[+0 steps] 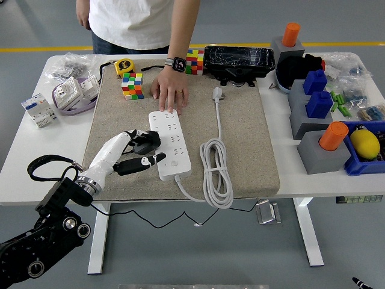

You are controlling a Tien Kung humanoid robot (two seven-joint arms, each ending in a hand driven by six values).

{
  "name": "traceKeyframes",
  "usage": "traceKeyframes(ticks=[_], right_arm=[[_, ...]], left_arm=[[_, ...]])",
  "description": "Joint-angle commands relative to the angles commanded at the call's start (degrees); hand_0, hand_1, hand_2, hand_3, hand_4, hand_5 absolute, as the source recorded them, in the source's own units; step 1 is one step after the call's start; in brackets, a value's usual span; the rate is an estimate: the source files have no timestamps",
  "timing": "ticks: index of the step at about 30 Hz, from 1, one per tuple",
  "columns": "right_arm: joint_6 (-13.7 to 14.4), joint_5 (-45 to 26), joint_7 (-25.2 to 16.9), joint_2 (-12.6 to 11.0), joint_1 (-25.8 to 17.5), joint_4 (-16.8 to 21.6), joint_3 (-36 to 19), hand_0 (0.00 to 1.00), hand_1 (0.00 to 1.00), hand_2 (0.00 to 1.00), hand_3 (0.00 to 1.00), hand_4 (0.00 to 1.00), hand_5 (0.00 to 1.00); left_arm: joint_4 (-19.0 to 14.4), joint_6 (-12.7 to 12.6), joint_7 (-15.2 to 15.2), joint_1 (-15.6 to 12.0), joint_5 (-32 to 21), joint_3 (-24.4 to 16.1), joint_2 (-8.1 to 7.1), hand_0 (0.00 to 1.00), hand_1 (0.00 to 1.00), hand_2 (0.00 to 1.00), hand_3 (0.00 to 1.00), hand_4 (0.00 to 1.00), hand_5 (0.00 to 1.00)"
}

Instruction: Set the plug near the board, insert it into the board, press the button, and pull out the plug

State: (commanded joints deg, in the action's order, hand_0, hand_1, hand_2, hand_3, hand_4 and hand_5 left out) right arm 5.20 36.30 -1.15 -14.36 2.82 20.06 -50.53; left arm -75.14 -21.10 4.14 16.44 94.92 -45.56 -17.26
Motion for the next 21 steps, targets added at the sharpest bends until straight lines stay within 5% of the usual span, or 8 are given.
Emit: traceKeyframes(ticks=[21], right_arm=[[0.0,-0.2,-0.2,0.1,0.1,0.1,0.0,0.598,0.634,0.627,0.551,0.941,0.475]], left_arm=[[2.5,0.1,-0.2,4.9,-0.2,3.0,1.77,0.671,0.711,0.708,0.711,0.959,0.701]])
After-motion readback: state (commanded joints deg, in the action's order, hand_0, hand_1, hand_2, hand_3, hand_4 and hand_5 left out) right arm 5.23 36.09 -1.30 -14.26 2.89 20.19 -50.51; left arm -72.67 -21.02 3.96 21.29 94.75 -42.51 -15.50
